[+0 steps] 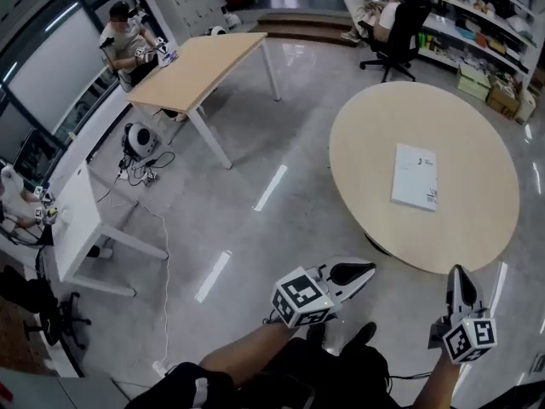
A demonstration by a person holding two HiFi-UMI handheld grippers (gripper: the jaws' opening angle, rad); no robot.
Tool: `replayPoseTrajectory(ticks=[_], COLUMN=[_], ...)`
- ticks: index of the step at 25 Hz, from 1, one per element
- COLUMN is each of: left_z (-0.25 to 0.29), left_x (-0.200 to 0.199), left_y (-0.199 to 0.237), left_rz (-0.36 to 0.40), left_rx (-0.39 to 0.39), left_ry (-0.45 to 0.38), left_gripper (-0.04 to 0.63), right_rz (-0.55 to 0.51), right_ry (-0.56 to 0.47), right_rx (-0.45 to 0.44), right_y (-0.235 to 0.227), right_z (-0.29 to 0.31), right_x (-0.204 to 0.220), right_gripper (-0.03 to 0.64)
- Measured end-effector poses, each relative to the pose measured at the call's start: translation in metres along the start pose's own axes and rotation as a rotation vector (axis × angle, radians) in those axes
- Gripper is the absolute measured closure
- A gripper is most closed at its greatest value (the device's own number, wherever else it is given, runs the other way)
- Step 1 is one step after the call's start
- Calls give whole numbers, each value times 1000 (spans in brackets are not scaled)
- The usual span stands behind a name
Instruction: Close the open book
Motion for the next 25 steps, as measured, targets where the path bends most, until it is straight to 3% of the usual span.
replayPoseTrajectory(ticks=[5,13,20,25], left_z=[-28,-43,-62,-107], left_x=[-1,5,13,26], left_y=[-22,-122,-211,-233], left_rz=[18,36,77,75], left_rx=[-10,-41,-23,-15], left_ry=[-15,-58,-25,-14], left_gripper=[603,603,603,603], right_rz=[-20,-29,-43,-57], right_ry=[-41,-55,-62,-73], right_rx=[-25,-71,-54,-41], right_y=[39,50,61,104], right_z=[-29,-132,-228,-257], right_x=[7,29,46,63], right_gripper=[618,618,618,618])
Point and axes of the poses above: the fingertips, and each gripper's own axes: z forward along the fingers, y to its left, x out of its underside, the point moved 8 cm from there along -z, backward along the fingers, and after that the axes turned 5 degrees about z, right-handed, at the moved point
